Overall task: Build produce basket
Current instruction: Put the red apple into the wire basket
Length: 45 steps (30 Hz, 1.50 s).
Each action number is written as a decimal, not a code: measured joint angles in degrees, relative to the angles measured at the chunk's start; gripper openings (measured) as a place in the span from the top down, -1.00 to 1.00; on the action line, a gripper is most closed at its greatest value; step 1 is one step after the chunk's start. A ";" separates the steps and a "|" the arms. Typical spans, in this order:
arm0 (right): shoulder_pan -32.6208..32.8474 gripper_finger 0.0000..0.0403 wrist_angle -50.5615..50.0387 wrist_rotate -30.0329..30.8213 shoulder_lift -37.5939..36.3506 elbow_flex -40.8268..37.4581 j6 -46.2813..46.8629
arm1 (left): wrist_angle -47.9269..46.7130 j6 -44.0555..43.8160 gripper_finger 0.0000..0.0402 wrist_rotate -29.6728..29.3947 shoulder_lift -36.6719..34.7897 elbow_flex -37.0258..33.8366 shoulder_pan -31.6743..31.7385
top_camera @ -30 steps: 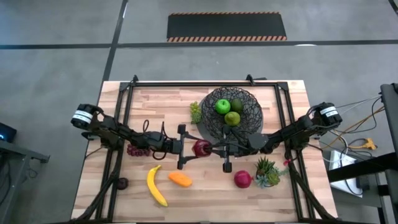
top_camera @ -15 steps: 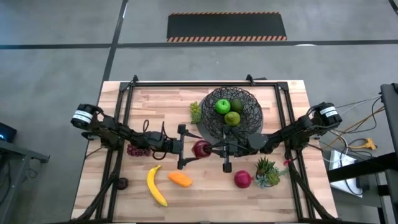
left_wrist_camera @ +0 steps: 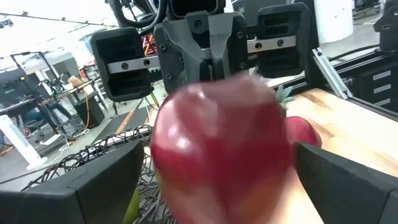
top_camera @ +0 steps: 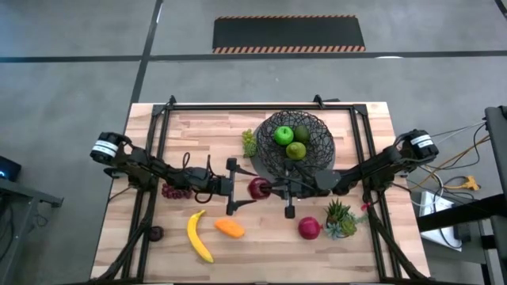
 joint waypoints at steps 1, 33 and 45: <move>0.01 0.96 -1.10 0.52 -0.46 0.00 0.15 | -0.03 0.00 -0.94 -0.24 0.00 0.00 0.00; -0.62 0.96 -33.01 33.32 -17.56 -0.02 6.24 | -0.35 0.22 -0.94 -2.84 0.00 0.01 0.01; -6.36 0.96 -79.95 40.81 -34.51 0.00 52.06 | -0.46 1.66 -0.94 -2.84 -2.62 -0.07 0.02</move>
